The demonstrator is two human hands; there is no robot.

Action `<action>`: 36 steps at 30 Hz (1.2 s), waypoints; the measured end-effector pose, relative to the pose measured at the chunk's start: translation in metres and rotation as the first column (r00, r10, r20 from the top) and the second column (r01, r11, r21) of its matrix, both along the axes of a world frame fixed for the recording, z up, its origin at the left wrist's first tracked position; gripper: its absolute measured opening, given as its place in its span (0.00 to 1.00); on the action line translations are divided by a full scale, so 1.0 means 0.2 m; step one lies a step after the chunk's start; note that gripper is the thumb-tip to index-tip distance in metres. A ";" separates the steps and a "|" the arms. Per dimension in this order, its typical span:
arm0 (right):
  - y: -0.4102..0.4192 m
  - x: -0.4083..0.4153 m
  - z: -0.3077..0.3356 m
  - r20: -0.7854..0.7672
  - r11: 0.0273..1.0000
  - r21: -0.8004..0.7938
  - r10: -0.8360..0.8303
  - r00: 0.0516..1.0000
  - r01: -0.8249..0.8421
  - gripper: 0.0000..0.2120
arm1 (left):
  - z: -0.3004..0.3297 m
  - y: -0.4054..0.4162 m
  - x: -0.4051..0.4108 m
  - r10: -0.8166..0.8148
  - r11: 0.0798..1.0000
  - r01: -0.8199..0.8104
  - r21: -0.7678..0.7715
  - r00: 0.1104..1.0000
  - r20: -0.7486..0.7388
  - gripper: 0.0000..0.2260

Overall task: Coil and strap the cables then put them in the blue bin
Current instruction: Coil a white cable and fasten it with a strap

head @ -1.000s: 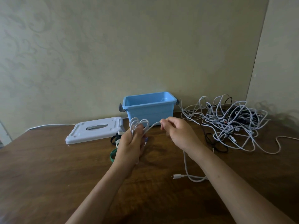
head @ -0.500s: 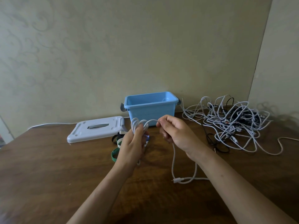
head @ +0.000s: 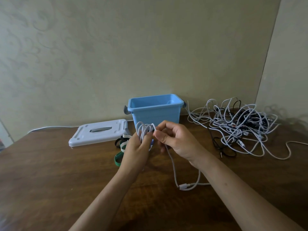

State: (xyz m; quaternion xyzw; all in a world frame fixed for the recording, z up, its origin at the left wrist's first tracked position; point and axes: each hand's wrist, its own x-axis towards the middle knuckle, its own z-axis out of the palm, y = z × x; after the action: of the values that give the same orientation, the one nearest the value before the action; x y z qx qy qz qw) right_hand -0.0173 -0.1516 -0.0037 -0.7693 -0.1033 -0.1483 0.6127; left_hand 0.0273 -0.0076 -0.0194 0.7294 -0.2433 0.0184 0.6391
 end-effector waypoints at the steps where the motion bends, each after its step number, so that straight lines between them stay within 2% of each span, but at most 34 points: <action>1: 0.00 0.00 0.00 0.025 1.000 0.001 -0.012 1.000 0.012 0.08 | 0.00 0.00 -0.02 -0.044 0.999 0.043 -0.031 0.999 -0.029 0.10; 4: 0.01 0.01 -0.01 0.075 0.999 0.039 -0.036 0.997 0.033 0.09 | 0.01 -0.01 -0.05 -0.133 0.988 0.126 -0.093 0.989 -0.066 0.11; 7: 0.01 0.01 -0.01 0.075 0.995 0.094 -0.051 0.996 0.044 0.07 | 0.00 0.00 -0.03 -0.141 0.986 0.131 -0.106 0.986 -0.085 0.13; 11: 0.01 0.01 -0.01 0.062 0.987 0.149 -0.076 0.995 0.066 0.12 | -0.01 0.01 -0.02 -0.147 0.986 0.140 -0.085 0.986 -0.084 0.14; 15: 0.00 0.00 0.00 0.012 0.983 0.178 -0.050 0.999 0.047 0.07 | 0.00 0.02 -0.02 -0.228 0.970 0.222 -0.097 0.972 -0.053 0.20; 17: -0.01 0.00 0.01 -0.013 0.973 0.230 -0.021 1.000 0.024 0.06 | 0.00 0.03 -0.01 -0.260 0.962 0.254 -0.100 0.964 -0.056 0.17; 21: 0.00 0.00 0.01 -0.029 0.971 0.238 -0.009 1.000 0.015 0.07 | -0.02 0.00 -0.04 -0.292 0.956 0.291 0.035 0.955 0.053 0.02; 24: -0.01 0.00 0.00 -0.024 0.974 0.228 -0.011 1.000 0.016 0.08 | -0.02 -0.01 -0.04 -0.234 0.972 0.231 0.043 0.968 0.094 0.04; 28: 0.02 0.01 -0.01 0.050 0.989 0.132 -0.067 0.997 0.060 0.10 | -0.02 -0.01 -0.01 -0.145 0.989 0.142 0.032 0.981 0.131 0.08; 31: 0.04 0.01 -0.02 0.148 0.970 -0.048 -0.229 0.962 0.238 0.13 | -0.03 0.00 0.02 -0.064 0.998 0.066 -0.023 0.994 0.091 0.09; 33: 0.03 0.01 -0.01 0.056 0.954 -0.178 -0.237 0.970 0.243 0.16 | -0.01 0.02 0.03 -0.021 0.995 0.025 -0.096 0.999 0.039 0.12; 36: 0.04 0.00 -0.02 -0.207 0.966 -0.259 -0.070 0.976 0.014 0.21 | 0.00 0.05 0.05 -0.001 0.976 -0.012 -0.217 0.998 -0.060 0.17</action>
State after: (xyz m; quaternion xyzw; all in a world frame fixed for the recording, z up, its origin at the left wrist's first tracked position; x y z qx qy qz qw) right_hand -0.0170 -0.1440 -0.0078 -0.8554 -0.0384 -0.0628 0.5128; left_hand 0.0377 0.0024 -0.0201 0.6559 -0.2187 0.0248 0.7220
